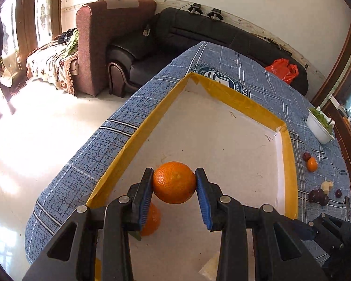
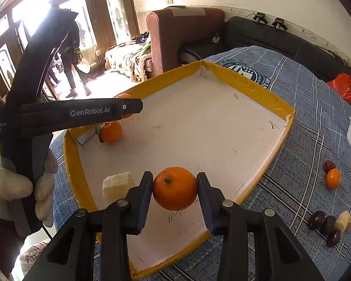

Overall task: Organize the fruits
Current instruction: 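Carry both oranges into the yellow tray and open both grippers, then withdraw both grippers from the tray back toward the remaining fruit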

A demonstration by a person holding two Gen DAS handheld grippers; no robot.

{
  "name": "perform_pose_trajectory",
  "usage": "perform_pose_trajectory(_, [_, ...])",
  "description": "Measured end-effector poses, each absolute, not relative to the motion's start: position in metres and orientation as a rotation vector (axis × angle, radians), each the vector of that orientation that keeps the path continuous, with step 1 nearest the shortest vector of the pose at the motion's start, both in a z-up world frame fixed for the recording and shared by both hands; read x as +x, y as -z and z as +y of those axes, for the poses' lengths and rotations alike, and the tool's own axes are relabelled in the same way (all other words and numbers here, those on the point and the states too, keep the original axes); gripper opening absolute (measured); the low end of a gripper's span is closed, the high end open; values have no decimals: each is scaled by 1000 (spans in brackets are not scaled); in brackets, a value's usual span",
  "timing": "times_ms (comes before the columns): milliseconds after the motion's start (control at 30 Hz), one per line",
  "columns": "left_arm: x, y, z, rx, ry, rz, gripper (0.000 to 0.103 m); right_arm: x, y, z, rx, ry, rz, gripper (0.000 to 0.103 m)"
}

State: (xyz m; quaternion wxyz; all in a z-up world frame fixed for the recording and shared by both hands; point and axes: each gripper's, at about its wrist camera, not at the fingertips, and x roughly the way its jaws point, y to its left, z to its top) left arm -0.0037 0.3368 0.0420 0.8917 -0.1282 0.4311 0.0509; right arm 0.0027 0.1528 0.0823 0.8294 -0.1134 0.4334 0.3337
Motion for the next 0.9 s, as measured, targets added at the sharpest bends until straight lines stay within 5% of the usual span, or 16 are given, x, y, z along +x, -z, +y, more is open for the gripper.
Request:
perform_pose_trajectory(333, [2, -28, 338, -310, -99, 942, 36, 6, -58, 164, -273, -712, 957, 44])
perform_pose_trajectory(700, [-45, -76, 346, -399, -102, 794, 76, 1, -71, 154, -223, -740, 917, 52])
perform_pose_trajectory(900, [-80, -95, 335, -457, -37, 737, 79, -11, -94, 125, -128, -712, 865, 56])
